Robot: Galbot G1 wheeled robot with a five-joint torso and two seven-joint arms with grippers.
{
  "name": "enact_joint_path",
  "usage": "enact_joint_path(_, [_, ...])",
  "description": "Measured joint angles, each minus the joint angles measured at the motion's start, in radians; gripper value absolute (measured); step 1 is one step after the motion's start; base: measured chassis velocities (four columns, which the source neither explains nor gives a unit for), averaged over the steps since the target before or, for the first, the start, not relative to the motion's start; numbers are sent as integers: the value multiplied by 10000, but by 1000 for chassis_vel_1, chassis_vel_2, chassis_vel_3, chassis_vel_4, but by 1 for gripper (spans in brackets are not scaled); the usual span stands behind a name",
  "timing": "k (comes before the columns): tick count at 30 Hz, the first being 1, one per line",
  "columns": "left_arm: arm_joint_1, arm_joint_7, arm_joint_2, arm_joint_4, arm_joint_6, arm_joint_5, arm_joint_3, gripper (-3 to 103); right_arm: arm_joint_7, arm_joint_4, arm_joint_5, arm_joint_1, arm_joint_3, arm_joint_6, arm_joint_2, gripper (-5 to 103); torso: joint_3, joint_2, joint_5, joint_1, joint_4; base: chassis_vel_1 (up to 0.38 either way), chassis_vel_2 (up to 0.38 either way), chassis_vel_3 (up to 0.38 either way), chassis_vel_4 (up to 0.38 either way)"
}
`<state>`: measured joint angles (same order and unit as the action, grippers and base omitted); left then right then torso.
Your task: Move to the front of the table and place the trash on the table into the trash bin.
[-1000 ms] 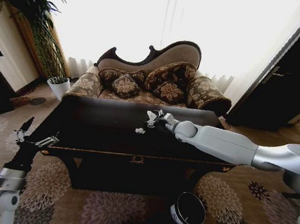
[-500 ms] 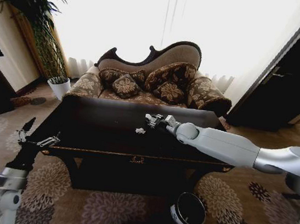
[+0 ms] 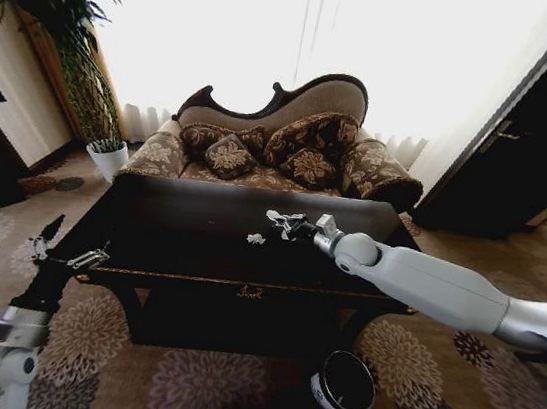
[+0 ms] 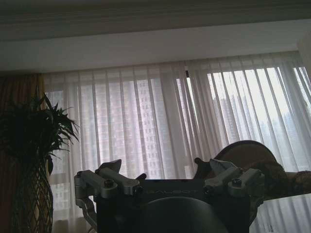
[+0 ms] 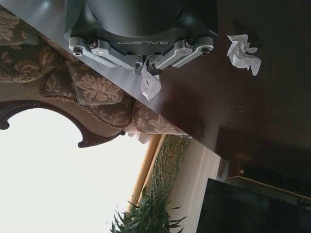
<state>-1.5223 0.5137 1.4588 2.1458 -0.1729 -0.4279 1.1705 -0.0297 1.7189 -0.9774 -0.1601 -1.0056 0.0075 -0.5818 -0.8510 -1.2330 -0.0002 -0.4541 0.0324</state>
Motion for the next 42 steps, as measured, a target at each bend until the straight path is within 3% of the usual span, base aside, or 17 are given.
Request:
enact_joint_path(3, [8,-10,-4,-8,10,-18,-4,100,23,679,-11,1274,1518,9,797,1,0,0,2,0,2,0,0,0,0])
enact_joint_path(9, [4,-16,0,-7,17,-33,-48,100,-88,1608,-100,2891,3250,204,1756,1,2,-3,-1,3,3,0,0,0,0])
enact_joint_path(12, [-1,-16,29,22,17,-33,-135,100,-140,2220,-19,4725,5336,390,2203,1,3,-4,-3,3,0,0,0,0,0])
enact_joint_path(13, [-1,-16,29,22,17,-33,-135,100,-140,2220,-19,4725,5336,390,2203,1,3,-4,-3,3,0,0,0,0,0])
enact_joint_path(17, [-25,-14,97,90,18,8,-240,100,-356,3052,-24,7518,8369,385,2211,1,2,-3,-4,2,1,0,0,0,0])
enact_joint_path(18, [-25,-14,97,90,18,8,-240,100,-356,3052,-24,7518,8369,385,2211,1,2,-3,-4,2,1,0,0,0,0])
enact_joint_path(21, [-55,-13,93,99,-9,3,-236,100,-409,3601,7,10141,11002,357,1691,1,2,-4,0,3,-1,0,0,0,0])
enact_joint_path(24, [-66,-13,66,98,-26,-12,-219,100,-391,3815,124,11235,12042,361,1370,1,2,-3,2,3,0,0,0,0,0])
enact_joint_path(27, [-72,-12,25,97,-42,-39,-200,100,-246,4331,487,13364,14349,396,298,1,2,-3,1,3,2,0,0,0,0])
enact_joint_path(30, [-80,-13,33,113,-44,-37,-232,100,-209,4528,613,13996,15106,396,-242,1,2,-3,0,3,1,0,0,0,0])
enact_joint_path(36, [-103,-9,102,134,-45,110,-391,100,144,4806,1300,15803,17310,501,-2260,1,1,-3,-2,3,2,0,0,0,0])
enact_joint_path(42, [-98,-7,178,135,-47,215,-476,100,176,4861,1327,16612,18238,782,-3554,1,2,-3,0,4,1,0,0,0,0])
